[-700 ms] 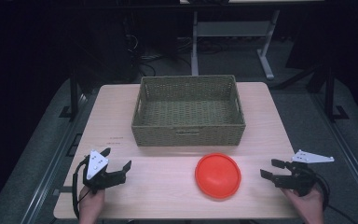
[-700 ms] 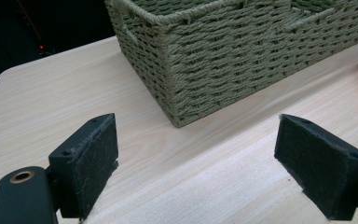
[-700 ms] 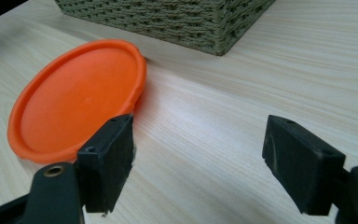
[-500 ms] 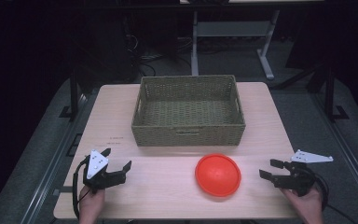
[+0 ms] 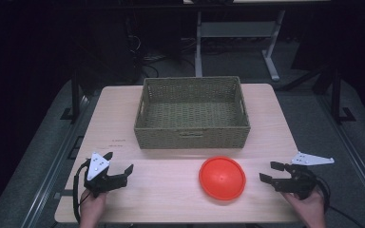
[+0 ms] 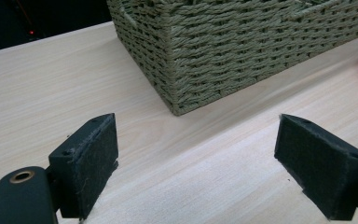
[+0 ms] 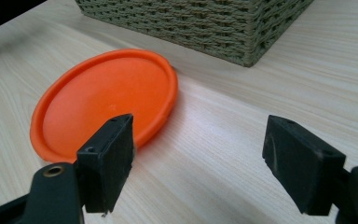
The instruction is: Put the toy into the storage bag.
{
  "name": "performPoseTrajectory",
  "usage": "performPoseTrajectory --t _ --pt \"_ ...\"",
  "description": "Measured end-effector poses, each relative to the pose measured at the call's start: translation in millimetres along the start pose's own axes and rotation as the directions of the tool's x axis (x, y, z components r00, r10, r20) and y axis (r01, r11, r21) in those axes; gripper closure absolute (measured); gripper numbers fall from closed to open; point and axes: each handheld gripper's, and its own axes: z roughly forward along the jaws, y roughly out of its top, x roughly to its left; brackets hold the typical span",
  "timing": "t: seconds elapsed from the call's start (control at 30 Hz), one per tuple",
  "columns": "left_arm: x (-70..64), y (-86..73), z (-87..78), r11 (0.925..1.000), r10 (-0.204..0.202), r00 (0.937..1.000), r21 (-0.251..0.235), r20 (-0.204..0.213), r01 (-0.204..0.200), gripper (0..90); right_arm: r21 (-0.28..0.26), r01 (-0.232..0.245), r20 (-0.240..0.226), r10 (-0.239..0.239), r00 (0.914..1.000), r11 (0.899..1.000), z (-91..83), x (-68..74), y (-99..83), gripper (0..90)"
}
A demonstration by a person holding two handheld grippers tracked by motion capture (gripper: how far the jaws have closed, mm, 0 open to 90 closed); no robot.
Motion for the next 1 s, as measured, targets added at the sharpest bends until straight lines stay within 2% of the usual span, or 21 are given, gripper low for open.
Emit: performPoseTrajectory --t 0.27,0.33,0.47,0.67,0.87,1.0 --pt "0.4 -0.7 1.3 1.0000 0.000 0.9999 0.004 -0.014 0.000 12.9 0.009 0.025 -0.027 -0.024 0.9993 1.000 5.6 5.8 4.2 24.3" --pt "1.0 -1.0 0.9 1.0000 0.000 0.9999 0.006 -0.016 0.000 12.9 0.020 0.016 -0.039 -0.015 0.9991 1.000 8.1 7.6 5.7 24.3" --pt "1.7 -1.1 0.3 1.0000 -0.004 0.9999 0.002 -0.014 0.004 12.9 0.026 0.036 -0.045 -0.035 0.9984 0.999 13.3 11.3 9.4 24.3" --pt "1.7 -0.4 -0.4 1.0000 0.001 0.9998 -0.007 -0.022 -0.001 12.9 0.016 0.020 -0.093 -0.018 0.9955 1.000 24.9 15.1 17.3 24.6" --pt "-0.5 -0.8 1.5 1.0000 0.005 0.9998 0.001 -0.018 -0.005 12.9 0.040 0.043 -0.103 -0.039 0.9939 0.998 36.0 18.8 24.5 25.2" --pt "-0.3 -0.6 2.3 1.0000 0.009 0.9996 0.003 -0.026 -0.009 12.9 0.081 0.053 -0.109 -0.044 0.9931 0.995 46.0 16.6 32.4 25.3"
